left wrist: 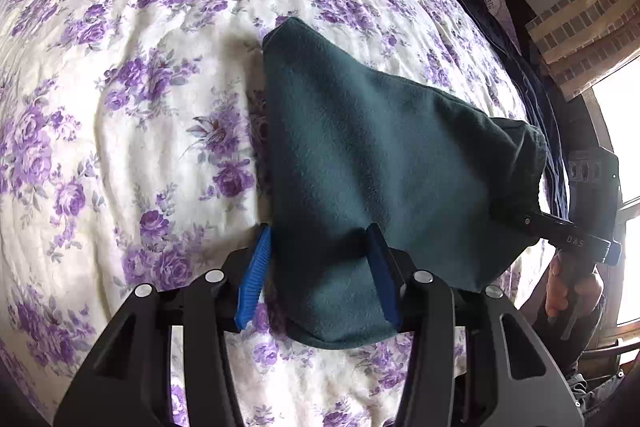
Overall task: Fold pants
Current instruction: 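Carry the bundle with the right tool onto the stack of folded clothes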
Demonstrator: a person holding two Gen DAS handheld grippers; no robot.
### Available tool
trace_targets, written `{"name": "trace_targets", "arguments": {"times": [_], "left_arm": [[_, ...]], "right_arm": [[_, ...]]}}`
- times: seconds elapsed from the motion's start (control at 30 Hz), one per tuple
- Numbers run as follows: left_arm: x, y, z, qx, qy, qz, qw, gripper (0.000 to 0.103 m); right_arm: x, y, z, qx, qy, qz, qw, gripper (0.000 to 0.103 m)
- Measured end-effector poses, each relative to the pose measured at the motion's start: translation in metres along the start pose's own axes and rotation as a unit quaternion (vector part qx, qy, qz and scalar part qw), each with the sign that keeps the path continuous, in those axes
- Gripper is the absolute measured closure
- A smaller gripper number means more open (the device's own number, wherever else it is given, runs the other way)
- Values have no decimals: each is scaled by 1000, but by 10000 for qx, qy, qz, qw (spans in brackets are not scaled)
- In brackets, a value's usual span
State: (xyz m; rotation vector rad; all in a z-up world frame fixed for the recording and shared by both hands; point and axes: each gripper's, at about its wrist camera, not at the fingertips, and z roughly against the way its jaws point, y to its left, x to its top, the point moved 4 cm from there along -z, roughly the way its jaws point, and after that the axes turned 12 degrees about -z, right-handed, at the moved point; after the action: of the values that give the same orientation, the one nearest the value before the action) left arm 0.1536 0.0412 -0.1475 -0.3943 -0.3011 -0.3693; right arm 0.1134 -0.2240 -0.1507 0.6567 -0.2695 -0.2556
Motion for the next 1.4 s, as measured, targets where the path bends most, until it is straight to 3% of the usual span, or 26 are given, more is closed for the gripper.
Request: {"name": "trace_targets", "arguments": {"times": [0.2,0.33,0.47,0.5,0.57,0.63,0.7,0.83,0.9,1.07,1.2,1.27,1.4], "left_arm": [[-1,5,-3,-81,50,31,9999,56],[4,0,-14,-239,87,-76,9996,44],[8,-16,-19,123,107,-342,9993,40],[8,-19,-19,233,92,-410,9988,42],[9,-27,-17,347,37,-602,9976,67],[10,-35,-12,572,-55,-771,9954,78],[12,-39,-7,697,-101,-870,9937,80],[28,-40,20,492,-349,-813,9949,82],[45,-42,40,569,-543,-888,9929,82],[134,-45,88,917,-906,-958,9870,82],[249,-33,124,1323,-1190,-834,9805,82],[321,-21,138,1546,-1399,-752,9751,82],[422,12,122,1582,-1475,-371,9756,82]], "right_arm": [[-2,3,0,-75,-40,64,9999,66],[-2,5,-2,-101,-53,60,9999,61],[-2,10,-3,-146,-118,151,9997,56],[-2,10,-3,-165,-165,166,9996,58],[-3,15,-1,-161,-337,340,9987,77],[-5,21,2,-275,-458,513,9973,80],[-5,32,9,-372,-570,692,9953,81],[5,64,37,-253,-836,1092,9902,82],[18,83,48,-234,-925,1294,9870,82],[97,146,71,-359,-1257,1793,9751,82],[213,202,94,-378,-1765,1896,9651,82],[276,222,96,-455,-2027,1872,9601,82],[394,238,72,-547,-2179,1643,9605,82]]}}
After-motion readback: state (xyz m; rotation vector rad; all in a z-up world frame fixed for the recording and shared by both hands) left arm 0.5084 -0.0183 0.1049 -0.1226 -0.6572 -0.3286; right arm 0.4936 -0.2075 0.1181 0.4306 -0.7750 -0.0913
